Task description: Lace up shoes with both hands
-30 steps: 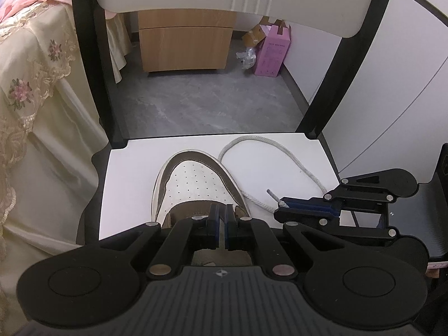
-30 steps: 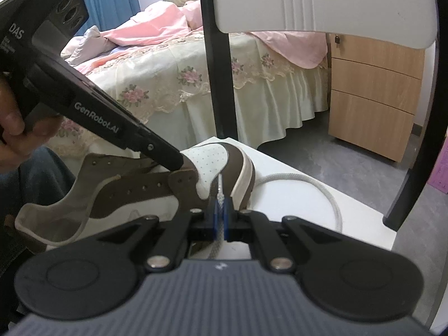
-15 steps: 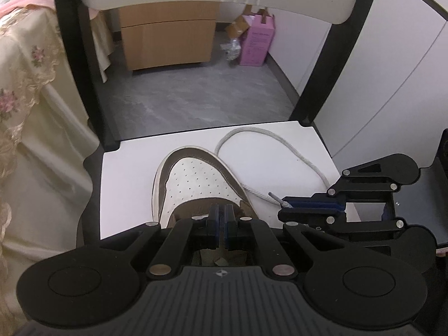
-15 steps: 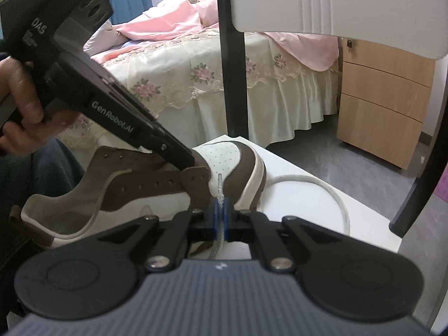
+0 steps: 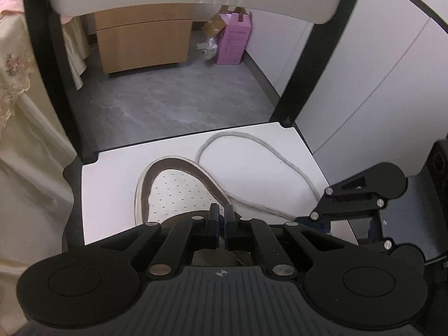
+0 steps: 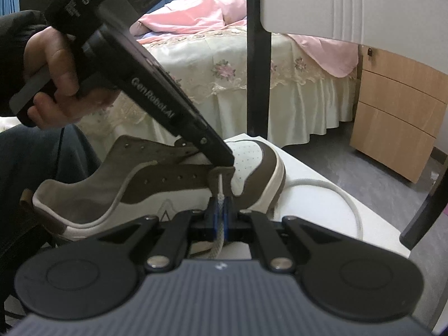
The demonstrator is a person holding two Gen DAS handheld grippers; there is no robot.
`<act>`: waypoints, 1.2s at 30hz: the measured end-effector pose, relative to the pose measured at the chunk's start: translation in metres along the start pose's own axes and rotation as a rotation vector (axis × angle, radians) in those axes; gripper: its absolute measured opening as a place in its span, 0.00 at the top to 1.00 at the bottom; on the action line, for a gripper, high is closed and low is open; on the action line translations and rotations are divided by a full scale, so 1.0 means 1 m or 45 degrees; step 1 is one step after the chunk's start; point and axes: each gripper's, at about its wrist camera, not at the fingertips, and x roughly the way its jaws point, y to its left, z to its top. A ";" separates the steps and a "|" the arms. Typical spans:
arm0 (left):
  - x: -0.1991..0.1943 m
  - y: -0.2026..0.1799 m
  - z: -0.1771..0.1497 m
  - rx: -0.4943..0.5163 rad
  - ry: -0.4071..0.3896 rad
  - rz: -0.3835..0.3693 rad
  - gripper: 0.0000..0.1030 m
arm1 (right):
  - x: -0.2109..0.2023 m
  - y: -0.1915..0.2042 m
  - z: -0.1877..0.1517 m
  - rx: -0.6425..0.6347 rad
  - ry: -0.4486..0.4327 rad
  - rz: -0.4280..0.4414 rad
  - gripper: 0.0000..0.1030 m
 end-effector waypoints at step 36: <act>0.005 0.005 0.001 -0.012 -0.014 -0.024 0.97 | 0.016 -0.004 0.007 -0.004 0.044 0.007 0.95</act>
